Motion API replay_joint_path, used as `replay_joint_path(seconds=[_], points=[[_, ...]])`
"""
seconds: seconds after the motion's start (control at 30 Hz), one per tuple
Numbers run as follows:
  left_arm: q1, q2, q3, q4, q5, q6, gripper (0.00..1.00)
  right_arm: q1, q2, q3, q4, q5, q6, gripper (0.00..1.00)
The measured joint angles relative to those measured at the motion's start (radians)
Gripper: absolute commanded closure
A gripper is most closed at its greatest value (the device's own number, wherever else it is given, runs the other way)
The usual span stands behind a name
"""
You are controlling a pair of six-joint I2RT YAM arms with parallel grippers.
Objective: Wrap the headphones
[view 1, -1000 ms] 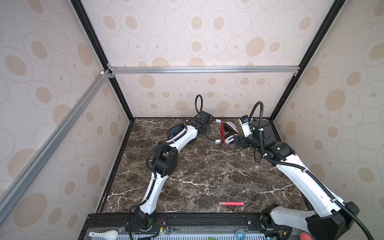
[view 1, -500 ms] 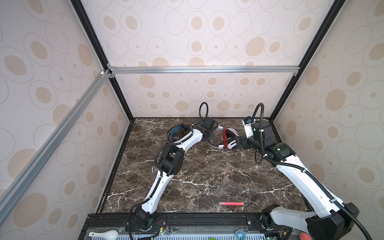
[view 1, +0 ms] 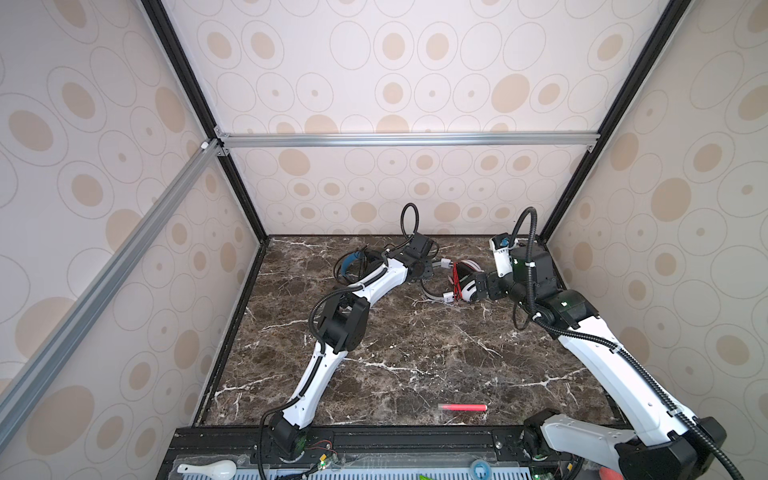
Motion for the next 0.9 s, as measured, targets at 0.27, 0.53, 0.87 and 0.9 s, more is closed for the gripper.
replay_joint_path(seconds=[0.27, 0.53, 0.87, 0.9], points=[[-0.068, -0.305, -0.28, 0.054, 0.003, 0.121, 0.11, -0.002, -0.07, -0.109, 0.049, 0.057, 0.06, 0.0], [-0.206, -0.887, -0.863, 0.249, -0.112, 0.25, 0.02, -0.099, -0.102, -0.326, 0.174, 0.154, 0.161, 0.0], [0.076, -1.317, -1.506, 0.406, -0.595, 0.33, 0.02, -0.235, 0.013, -0.64, 0.578, 0.201, 0.183, 0.0], [0.117, -1.328, -1.558, 0.442, -0.628, 0.345, 0.02, -0.245, 0.056, -0.64, 0.618, 0.192, 0.178, 0.0]])
